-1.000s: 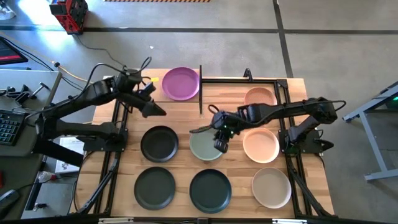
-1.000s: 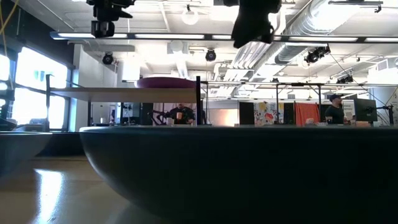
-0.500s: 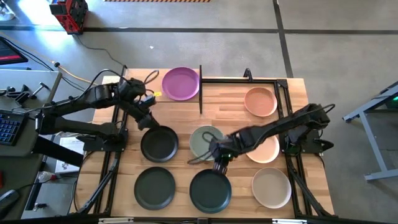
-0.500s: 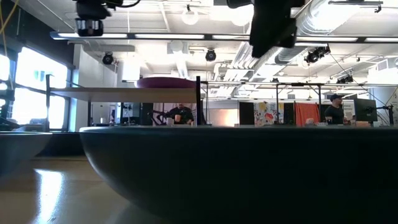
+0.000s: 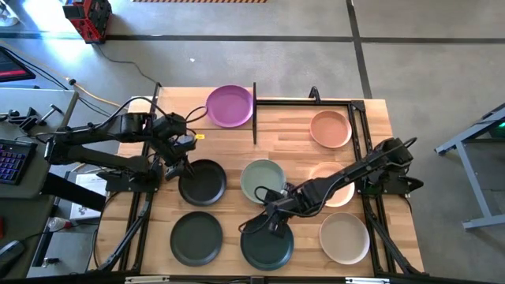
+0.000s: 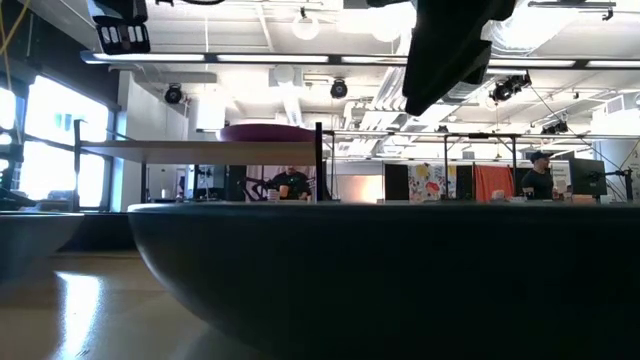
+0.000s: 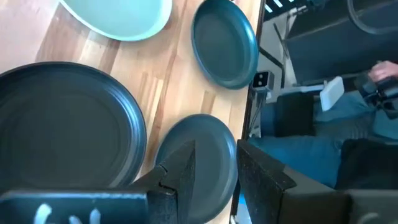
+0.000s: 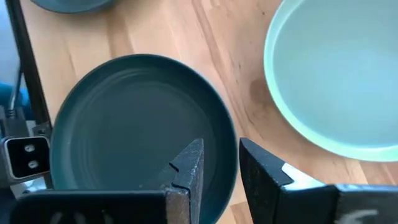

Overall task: Place and stack plates onto a shelf
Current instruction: Stack the bottom right black plate on top of the violet plate on the shelf

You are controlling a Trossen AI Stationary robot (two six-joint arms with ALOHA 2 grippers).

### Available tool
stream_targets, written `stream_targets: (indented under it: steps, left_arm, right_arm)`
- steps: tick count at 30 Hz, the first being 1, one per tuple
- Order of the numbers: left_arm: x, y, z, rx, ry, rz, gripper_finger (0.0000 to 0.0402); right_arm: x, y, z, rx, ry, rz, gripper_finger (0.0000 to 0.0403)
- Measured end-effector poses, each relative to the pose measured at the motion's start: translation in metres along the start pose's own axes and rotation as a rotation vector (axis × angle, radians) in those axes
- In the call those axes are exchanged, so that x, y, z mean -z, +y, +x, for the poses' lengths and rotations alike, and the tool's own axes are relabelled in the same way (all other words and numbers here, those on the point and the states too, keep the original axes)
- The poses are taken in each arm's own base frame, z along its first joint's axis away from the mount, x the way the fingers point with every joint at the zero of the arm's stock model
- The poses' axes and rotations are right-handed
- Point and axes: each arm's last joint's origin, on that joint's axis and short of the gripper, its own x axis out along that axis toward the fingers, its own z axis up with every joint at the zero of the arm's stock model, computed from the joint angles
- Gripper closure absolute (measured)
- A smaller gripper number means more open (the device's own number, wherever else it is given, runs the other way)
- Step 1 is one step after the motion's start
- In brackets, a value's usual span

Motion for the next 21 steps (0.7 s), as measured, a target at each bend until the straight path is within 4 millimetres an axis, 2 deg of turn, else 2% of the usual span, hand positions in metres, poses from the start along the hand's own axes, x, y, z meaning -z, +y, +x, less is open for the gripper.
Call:
stream_targets:
  steps: [4, 10, 21]
  left_arm:
    - [0.0, -0.001, 0.001, -0.019, -0.004, 0.009, 0.0298]
    - [0.0, 0.001, 0.001, -0.106, -0.04, 0.01, 0.0298]
    - [-0.001, 0.002, 0.001, -0.139, -0.055, -0.001, 0.0298]
  right_arm:
    - [0.002, 0.001, 0.006, -0.005, 0.027, -0.012, 0.032]
    - [0.007, 0.001, 0.026, 0.036, 0.08, -0.039, 0.032]
    - [0.014, -0.001, 0.048, 0.082, 0.138, -0.081, 0.032]
